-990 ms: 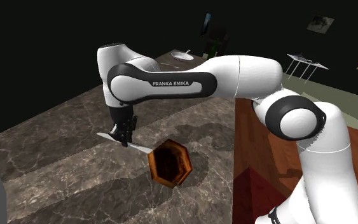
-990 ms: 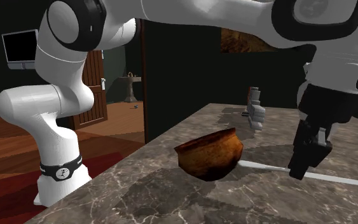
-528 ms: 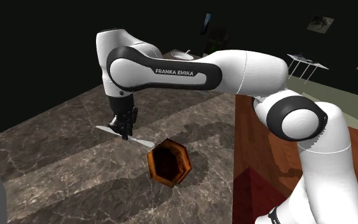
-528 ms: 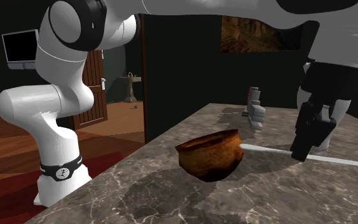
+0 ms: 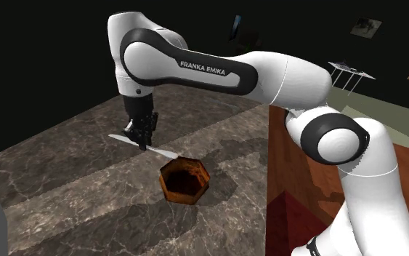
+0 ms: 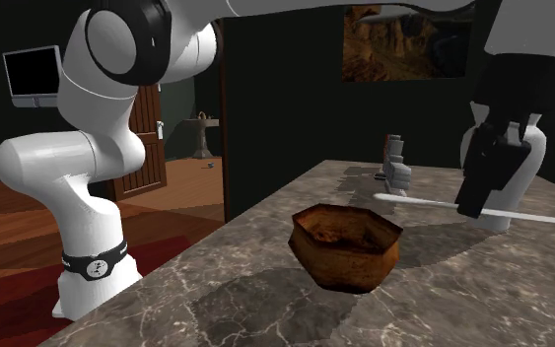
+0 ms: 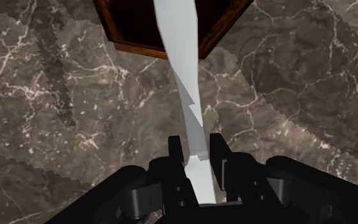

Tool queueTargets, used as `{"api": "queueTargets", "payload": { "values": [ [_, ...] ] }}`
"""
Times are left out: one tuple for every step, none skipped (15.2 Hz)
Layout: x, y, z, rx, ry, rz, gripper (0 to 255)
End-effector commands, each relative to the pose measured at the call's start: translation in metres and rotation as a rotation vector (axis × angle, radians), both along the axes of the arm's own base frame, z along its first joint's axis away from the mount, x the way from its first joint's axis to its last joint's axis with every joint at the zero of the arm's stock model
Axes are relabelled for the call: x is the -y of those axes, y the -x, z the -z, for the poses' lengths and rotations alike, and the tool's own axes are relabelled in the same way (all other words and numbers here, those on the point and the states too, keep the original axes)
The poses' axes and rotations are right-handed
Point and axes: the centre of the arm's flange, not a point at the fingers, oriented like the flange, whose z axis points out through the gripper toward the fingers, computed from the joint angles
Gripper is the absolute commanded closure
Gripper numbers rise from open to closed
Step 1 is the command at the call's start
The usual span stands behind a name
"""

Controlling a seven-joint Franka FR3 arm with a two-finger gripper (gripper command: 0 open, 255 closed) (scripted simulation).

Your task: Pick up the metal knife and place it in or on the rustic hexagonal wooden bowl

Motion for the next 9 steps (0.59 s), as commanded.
{"api": "queueTargets", "payload": {
  "values": [
    [0.001, 0.000, -0.010, -0.001, 0.000, 0.000, 255],
    [0.001, 0.000, -0.016, -0.001, 0.000, 0.000, 255],
    [0.001, 0.000, -0.021, -0.001, 0.000, 0.000, 255],
    [0.001, 0.000, -0.026, -0.001, 0.000, 0.000, 255],
    [0.001, 0.000, -0.030, -0.001, 0.000, 0.000, 255],
    [0.009, 0.011, -0.031, -0.001, 0.000, 0.000, 255],
    [0.016, 0.022, -0.032, -0.001, 0.000, 0.000, 255],
    [0.023, 0.033, -0.032, -0.001, 0.000, 0.000, 255],
    [0.031, 0.044, -0.033, -0.001, 0.000, 0.000, 255]
  ]
}}
